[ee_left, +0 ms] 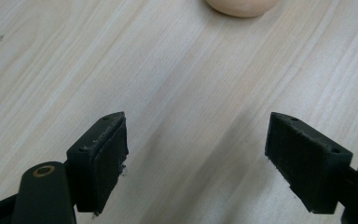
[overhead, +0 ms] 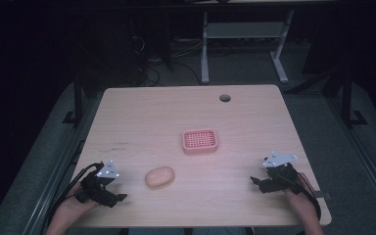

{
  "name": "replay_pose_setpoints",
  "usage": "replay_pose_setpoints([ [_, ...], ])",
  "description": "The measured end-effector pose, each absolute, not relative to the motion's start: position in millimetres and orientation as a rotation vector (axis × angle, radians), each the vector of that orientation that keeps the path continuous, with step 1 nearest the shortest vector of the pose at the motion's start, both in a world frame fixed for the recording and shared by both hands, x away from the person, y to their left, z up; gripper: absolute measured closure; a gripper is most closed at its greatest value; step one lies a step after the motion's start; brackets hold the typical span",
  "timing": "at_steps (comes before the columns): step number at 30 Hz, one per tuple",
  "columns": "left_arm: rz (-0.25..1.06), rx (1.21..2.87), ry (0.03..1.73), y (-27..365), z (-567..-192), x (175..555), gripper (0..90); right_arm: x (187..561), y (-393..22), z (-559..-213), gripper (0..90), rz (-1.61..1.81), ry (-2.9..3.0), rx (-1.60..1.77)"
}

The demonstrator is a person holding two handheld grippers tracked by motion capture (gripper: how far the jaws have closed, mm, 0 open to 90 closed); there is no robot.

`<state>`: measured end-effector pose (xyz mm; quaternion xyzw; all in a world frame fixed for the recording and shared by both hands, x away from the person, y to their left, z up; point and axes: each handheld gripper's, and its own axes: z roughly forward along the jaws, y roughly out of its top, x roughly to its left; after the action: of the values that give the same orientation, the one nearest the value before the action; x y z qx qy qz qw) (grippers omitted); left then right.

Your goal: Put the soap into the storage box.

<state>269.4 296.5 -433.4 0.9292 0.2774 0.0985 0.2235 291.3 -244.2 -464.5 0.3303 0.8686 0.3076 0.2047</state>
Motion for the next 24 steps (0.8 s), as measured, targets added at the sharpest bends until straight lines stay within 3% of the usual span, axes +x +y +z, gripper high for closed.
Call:
replay_pose_setpoints([
  [24,0.286,2.568,0.721,285,-428,270,19.8,289,-241,-464,13.8,0.856,2.419,0.908],
])
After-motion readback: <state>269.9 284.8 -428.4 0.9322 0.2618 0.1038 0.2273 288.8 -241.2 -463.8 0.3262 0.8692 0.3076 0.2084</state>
